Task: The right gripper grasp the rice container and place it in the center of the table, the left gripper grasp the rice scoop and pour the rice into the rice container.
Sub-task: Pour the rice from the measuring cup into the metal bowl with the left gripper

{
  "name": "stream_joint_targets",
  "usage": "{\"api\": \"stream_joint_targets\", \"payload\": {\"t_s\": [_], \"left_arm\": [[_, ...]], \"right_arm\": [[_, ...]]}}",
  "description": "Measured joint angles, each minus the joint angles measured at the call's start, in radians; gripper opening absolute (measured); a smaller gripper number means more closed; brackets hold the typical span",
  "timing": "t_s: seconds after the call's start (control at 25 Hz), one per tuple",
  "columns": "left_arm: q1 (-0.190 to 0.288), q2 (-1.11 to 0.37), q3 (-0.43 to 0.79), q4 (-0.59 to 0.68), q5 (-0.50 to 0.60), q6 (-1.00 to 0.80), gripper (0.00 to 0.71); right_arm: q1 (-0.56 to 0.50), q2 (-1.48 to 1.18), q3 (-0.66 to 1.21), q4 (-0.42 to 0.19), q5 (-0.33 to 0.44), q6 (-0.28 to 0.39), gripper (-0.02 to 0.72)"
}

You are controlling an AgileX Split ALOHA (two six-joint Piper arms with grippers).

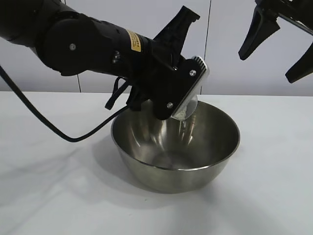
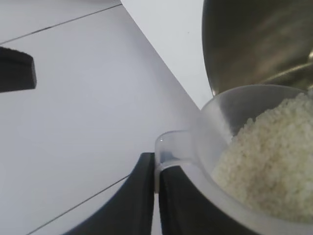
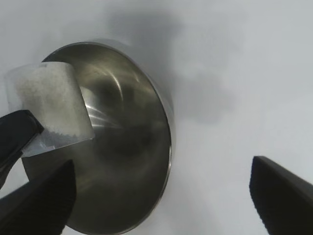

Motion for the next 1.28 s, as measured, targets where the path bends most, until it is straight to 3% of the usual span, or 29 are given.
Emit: {"api": "stream_joint_targets", "payload": {"t_s": [0.24, 0.44, 0.96, 1.28], "left_arm": [[0.017, 0.0, 0.0, 0.0, -0.011, 0.138, 0.012], [0.042, 0.0, -0.002, 0.096, -0.017, 0.162, 0.011], [0.043, 0.0, 0.05, 0.323, -0.054, 0.167, 0.012], [0.043, 0.0, 0.096, 0.342, -0.085, 0.187, 0.012]], "right_arm": [[0.0, 0.0, 0.0, 0.0, 0.0, 0.0, 0.661], [0.0, 0.0, 0.0, 0.0, 0.0, -0.001, 0.661], [0.0, 0.0, 0.0, 0.0, 0.0, -0.001, 0.661], [0.0, 0.0, 0.0, 0.0, 0.001, -0.001, 0.661]]}}
